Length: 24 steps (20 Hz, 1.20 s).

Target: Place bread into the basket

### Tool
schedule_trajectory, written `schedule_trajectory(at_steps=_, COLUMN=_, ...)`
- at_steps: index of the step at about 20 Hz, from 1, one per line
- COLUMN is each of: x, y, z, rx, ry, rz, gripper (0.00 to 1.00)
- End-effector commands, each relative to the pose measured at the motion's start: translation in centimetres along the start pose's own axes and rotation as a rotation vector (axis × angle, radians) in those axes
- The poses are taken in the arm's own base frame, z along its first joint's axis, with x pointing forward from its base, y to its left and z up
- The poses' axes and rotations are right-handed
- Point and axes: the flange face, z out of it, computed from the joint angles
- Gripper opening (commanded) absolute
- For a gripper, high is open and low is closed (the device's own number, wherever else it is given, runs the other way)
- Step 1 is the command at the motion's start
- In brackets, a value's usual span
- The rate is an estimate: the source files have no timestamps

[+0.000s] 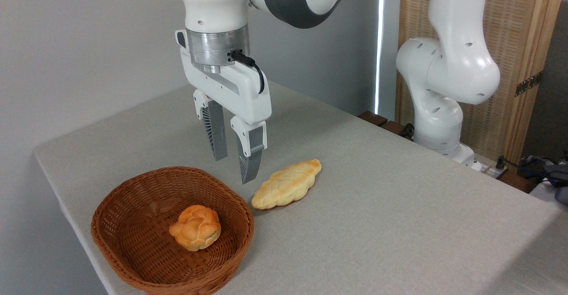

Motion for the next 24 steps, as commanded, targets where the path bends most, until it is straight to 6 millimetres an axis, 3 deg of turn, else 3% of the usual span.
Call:
schedule_trajectory(at_steps=1, x=-0.7, y=-0.1, z=-0.8, rx=-0.02, ry=0.009, rz=-0.024, gripper=1.0)
schedule_trajectory(at_steps=17, x=-0.8, y=0.3, z=-0.7, rx=-0.031, ry=-0.006, rz=-0.017, gripper=1.0)
schedule_trajectory(at_steps=24, x=-2.6, y=2.7, z=-0.2, rx=-0.071, ry=-0.054, rz=0.023, gripper=1.0)
